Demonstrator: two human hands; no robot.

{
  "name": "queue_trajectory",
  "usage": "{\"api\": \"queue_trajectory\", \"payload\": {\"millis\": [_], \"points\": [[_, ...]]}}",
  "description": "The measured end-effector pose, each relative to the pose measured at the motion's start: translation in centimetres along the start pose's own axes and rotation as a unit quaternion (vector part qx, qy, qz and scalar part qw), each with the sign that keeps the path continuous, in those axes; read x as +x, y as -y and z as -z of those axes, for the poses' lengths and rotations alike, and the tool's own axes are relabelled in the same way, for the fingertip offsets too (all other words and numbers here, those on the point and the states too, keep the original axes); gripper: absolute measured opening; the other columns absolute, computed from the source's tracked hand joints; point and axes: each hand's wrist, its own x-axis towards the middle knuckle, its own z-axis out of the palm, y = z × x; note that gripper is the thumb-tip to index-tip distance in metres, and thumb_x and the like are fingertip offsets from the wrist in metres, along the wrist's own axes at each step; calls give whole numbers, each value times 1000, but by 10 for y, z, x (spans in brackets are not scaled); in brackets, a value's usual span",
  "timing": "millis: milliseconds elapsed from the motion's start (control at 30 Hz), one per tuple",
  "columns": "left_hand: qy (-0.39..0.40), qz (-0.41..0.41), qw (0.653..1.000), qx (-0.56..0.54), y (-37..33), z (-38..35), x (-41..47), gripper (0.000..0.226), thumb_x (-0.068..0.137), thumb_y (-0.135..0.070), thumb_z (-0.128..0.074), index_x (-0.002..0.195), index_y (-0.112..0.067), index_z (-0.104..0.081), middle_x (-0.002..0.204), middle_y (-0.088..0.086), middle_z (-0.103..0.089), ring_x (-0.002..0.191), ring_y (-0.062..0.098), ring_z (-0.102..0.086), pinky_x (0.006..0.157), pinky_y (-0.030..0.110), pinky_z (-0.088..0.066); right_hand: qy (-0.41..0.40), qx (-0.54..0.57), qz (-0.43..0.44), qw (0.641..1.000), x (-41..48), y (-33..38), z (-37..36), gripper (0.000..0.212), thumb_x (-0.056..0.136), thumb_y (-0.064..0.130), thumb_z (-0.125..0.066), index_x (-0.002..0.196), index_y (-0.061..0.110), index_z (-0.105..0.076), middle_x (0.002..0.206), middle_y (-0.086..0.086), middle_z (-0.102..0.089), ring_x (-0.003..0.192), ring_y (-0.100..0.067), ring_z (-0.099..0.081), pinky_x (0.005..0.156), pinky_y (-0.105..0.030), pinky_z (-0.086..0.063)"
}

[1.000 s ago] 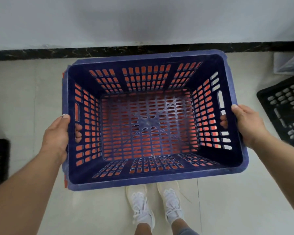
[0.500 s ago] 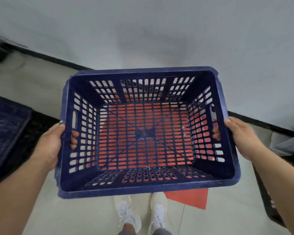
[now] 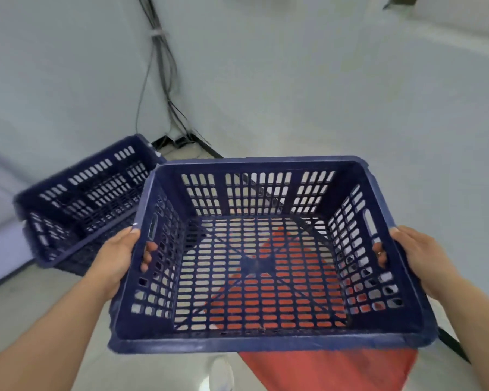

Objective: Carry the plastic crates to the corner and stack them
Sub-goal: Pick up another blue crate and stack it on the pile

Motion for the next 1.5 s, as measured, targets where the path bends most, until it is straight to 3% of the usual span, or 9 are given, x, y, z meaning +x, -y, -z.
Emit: {"api": "queue_trajectory", "payload": {"millis": [100, 300, 467, 633, 833, 1033, 1167, 1367, 1500], "points": [[-40, 4, 999, -22, -11, 39, -24, 39, 104, -24, -34, 128, 3, -50, 72, 11, -62, 57, 25, -46, 52, 38, -41, 46, -25, 30, 998, -1, 46, -17, 35, 100, 16, -40, 92, -10, -61, 64, -16, -65, 57, -31, -55, 53, -36, -46], [-111, 1, 992, -59, -30, 110, -59, 40, 102, -19, -34, 107, 13, -57, 51, 5, -60, 49, 23, -46, 45, 29, -43, 105, -70, 107, 986, -6, 127, -71, 36, 99, 12, -39, 92, -16, -61, 62, -16, -64, 57, -31, -54, 55, -35, -44], [-157, -13, 985, -73, -44, 169, -54, 43, 102, -21, -35, 98, 13, -62, 59, 11, -59, 54, 27, -47, 56, 37, -42, 141, -73, 138, 978, -1, 188, -124, 34, 99, 12, -40, 93, -14, -61, 63, -16, -64, 50, -26, -56, 48, -29, -46], [-189, -31, 977, -90, -58, 221, -32, 42, 103, -21, -33, 86, 5, -61, 67, 17, -55, 49, 25, -44, 53, 35, -39, 171, -85, 171, 967, 3, 250, -185, 37, 99, 13, -39, 92, -15, -62, 67, -19, -63, 47, -23, -56, 50, -29, -46], [-225, -37, 967, -110, -63, 281, 6, 35, 101, -21, -35, 91, 2, -60, 80, 22, -59, 57, 28, -45, 57, 39, -40, 190, -76, 184, 961, 11, 298, -260, 35, 98, 12, -39, 95, -14, -62, 69, -19, -64, 53, -27, -54, 51, -31, -45], [-258, -32, 958, -120, -68, 307, 43, 32, 99, -18, -34, 83, -4, -57, 82, 25, -56, 57, 29, -43, 55, 38, -36, 211, -71, 189, 956, 39, 322, -318, 36, 97, 13, -40, 92, -16, -62, 50, -8, -63, 38, -15, -54, 37, -17, -42], [-278, -20, 953, -120, -70, 313, 75, 32, 98, -17, -35, 83, -1, -58, 82, 26, -57, 57, 29, -44, 55, 38, -38, 224, -77, 199, 951, 71, 341, -358, 36, 97, 13, -41, 94, -16, -62, 64, -17, -64, 43, -19, -56, 44, -24, -46], [-311, -4, 942, -124, -83, 314, 126, 30, 98, -18, -36, 90, -1, -59, 79, 21, -61, 58, 29, -47, 56, 40, -39, 248, -83, 205, 943, 125, 375, -408, 37, 97, 15, -41, 94, -16, -62, 67, -20, -63, 50, -26, -55, 49, -28, -45], [-329, -1, 934, -136, -87, 313, 153, 28, 98, -17, -36, 91, -2, -58, 78, 18, -61, 58, 27, -47, 53, 38, -40, 265, -88, 212, 937, 156, 393, -440, 32, 97, 14, -41, 87, -9, -61, 73, -24, -62, 47, -21, -56, 47, -24, -46]]}}
